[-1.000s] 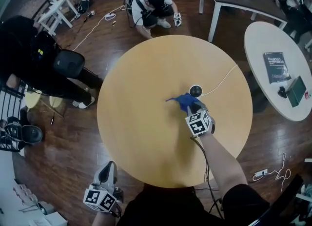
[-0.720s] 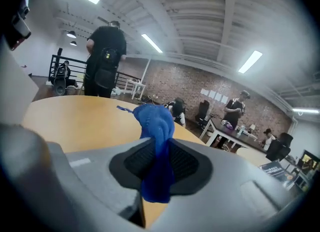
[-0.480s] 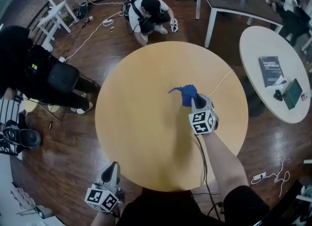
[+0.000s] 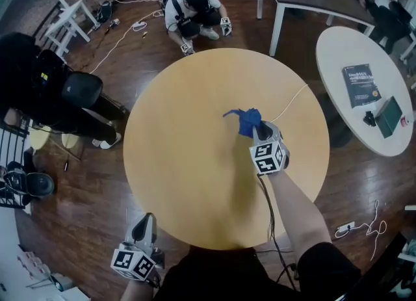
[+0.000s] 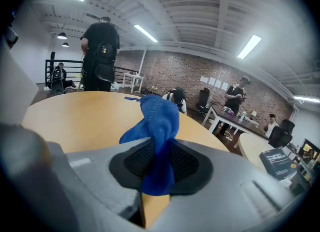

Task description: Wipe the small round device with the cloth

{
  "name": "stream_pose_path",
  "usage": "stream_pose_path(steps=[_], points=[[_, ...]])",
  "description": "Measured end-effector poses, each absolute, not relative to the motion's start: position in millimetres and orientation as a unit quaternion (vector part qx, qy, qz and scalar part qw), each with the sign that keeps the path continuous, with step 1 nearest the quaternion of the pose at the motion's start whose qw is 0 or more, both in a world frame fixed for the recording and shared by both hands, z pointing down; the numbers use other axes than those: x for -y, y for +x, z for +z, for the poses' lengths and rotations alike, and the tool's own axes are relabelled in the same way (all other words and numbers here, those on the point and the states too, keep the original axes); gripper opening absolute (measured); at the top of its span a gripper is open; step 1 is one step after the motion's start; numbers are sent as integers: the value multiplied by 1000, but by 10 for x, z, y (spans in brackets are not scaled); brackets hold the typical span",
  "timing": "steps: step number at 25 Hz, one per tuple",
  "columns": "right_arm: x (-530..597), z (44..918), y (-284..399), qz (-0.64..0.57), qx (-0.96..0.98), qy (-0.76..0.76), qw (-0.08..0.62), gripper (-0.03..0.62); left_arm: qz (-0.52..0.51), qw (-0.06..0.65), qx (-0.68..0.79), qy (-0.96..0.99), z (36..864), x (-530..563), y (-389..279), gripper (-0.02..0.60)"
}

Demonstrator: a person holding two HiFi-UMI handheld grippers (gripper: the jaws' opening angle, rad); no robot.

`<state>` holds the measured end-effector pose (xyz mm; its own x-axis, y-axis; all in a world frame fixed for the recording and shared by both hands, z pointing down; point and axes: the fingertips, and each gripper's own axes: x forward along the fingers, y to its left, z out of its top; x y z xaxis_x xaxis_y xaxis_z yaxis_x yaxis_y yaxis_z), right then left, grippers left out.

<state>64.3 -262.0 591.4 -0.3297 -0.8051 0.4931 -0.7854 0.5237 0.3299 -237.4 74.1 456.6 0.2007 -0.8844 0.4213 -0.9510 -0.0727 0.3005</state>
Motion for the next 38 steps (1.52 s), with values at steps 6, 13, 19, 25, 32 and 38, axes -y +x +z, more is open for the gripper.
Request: stream_pose_path(steps=[6, 13, 19, 25, 32, 38], points=[[2540, 6131, 705, 12, 811, 480, 335, 83, 68, 260, 628, 731, 4527, -734, -2371, 6], [2286, 6642, 759, 91, 806, 438, 388, 84, 62, 272, 624, 730, 4585, -729, -2353, 6], [2418, 6036, 878, 7, 800, 505, 324, 83, 63, 266, 623, 733, 4559, -736, -2387, 6], [2773, 5368, 419, -94, 804, 518, 277, 83, 48, 259, 633, 728, 4400, -663, -2698, 6], [2687, 5766, 402, -27, 805, 498, 321, 83, 56, 277, 631, 723, 4446, -684, -2573, 6], [2543, 5912, 432, -13, 805, 490, 334, 83, 53, 278, 633, 721, 4445, -686, -2622, 6]])
